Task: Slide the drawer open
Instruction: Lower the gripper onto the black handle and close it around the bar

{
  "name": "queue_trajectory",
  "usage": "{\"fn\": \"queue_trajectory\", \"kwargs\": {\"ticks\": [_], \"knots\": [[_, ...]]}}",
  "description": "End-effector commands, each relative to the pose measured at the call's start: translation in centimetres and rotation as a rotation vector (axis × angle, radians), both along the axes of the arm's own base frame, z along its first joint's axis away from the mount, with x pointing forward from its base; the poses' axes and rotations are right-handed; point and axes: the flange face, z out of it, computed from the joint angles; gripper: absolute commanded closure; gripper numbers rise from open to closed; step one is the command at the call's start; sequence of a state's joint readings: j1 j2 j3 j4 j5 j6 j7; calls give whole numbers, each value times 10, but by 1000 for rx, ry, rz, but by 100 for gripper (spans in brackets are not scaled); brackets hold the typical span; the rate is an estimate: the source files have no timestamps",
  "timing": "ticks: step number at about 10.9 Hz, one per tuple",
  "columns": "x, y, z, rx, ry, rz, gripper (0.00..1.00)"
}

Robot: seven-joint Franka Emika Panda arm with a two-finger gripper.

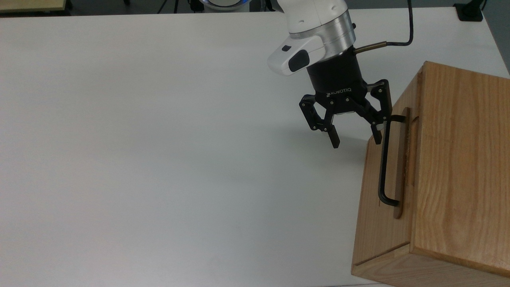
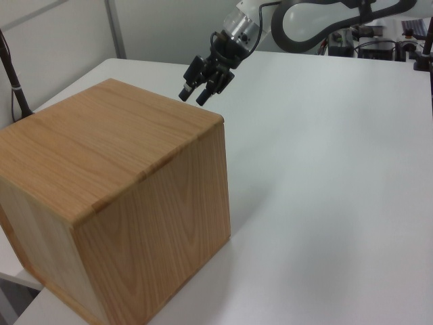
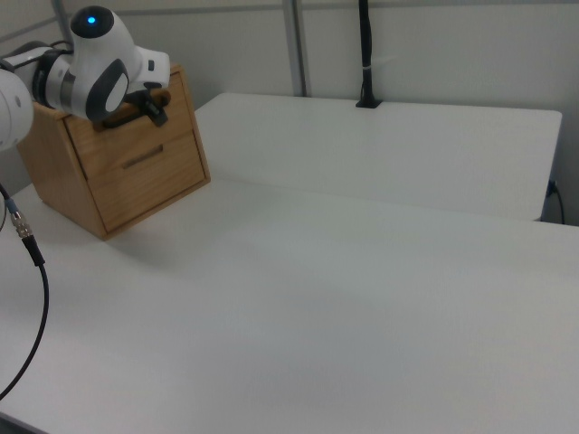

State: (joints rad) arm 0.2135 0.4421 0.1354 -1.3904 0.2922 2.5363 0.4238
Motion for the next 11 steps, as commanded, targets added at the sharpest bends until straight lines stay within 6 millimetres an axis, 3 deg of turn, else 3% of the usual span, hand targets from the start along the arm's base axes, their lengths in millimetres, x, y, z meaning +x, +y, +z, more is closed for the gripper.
{"fn": "queue_trajectory", "kwargs": {"ticks": [1,3,6,8,11], "knots": [[2,24,24,51,-43,19,29],[2,25,20,46,-35,17,32],[7,18,-8,4,-2,15,32],[10,25,-26,-2,20,23,32],[5,40,-25,-3,15,44,33]]}}
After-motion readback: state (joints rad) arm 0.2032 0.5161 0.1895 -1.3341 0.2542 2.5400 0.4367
